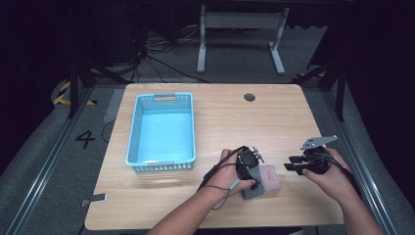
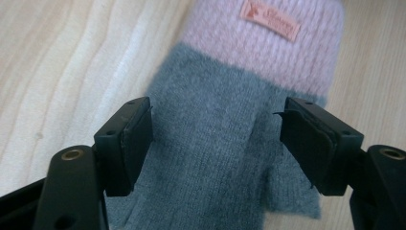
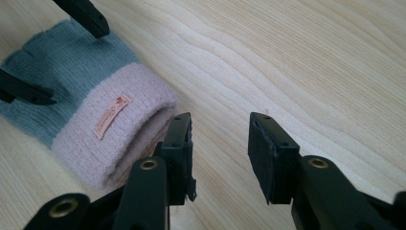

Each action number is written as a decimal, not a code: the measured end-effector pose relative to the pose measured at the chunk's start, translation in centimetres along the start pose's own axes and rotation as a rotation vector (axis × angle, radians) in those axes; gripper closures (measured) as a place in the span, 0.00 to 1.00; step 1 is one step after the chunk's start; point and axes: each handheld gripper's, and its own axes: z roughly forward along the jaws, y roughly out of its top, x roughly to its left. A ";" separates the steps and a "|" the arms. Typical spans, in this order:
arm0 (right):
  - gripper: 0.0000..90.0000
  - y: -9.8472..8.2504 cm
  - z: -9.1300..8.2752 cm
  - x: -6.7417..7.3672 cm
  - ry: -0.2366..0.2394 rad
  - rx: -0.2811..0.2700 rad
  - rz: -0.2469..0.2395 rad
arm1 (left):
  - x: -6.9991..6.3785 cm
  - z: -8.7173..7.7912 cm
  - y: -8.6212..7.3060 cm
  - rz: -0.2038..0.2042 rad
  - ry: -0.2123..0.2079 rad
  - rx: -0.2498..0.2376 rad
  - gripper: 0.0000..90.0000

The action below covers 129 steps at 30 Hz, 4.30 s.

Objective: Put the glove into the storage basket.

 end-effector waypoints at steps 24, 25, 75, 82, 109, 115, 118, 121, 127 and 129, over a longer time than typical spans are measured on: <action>0.66 -0.1 0.1 0.2 0.015 0.000 -0.005 | -1.0 1.5 0.3 0.043 0.054 0.072 0.29; 0.66 -0.1 0.1 0.2 0.014 0.000 -0.004 | -0.9 1.5 0.3 0.045 0.053 0.072 0.30; 0.66 2.4 2.0 -1.0 0.064 -0.009 -0.023 | 2.6 -11.3 -1.6 0.026 0.108 -0.064 0.81; 0.66 2.1 2.3 -1.0 0.066 -0.001 -0.015 | 4.1 -13.6 -1.8 0.006 0.138 -0.084 0.81; 0.65 0.6 2.3 -0.9 0.053 0.025 0.019 | 11.0 -20.6 -6.0 -0.095 0.247 -0.112 0.81; 0.65 0.4 2.4 -0.8 0.051 0.030 0.021 | 12.9 -21.4 -7.9 -0.125 0.262 -0.097 0.81; 0.65 0.3 2.5 -0.7 0.052 0.037 0.021 | 13.7 -21.7 -8.7 -0.133 0.267 -0.095 0.81; 0.65 0.2 2.5 -0.7 0.051 0.037 0.021 | 14.6 -21.9 -9.4 -0.141 0.273 -0.086 0.81; 0.65 -0.2 2.3 -0.6 0.044 0.039 0.028 | 16.0 -21.9 -10.5 -0.148 0.278 -0.067 0.81; 0.65 -0.3 2.2 -0.5 0.043 0.041 0.031 | 16.5 -21.6 -10.7 -0.146 0.276 -0.053 0.81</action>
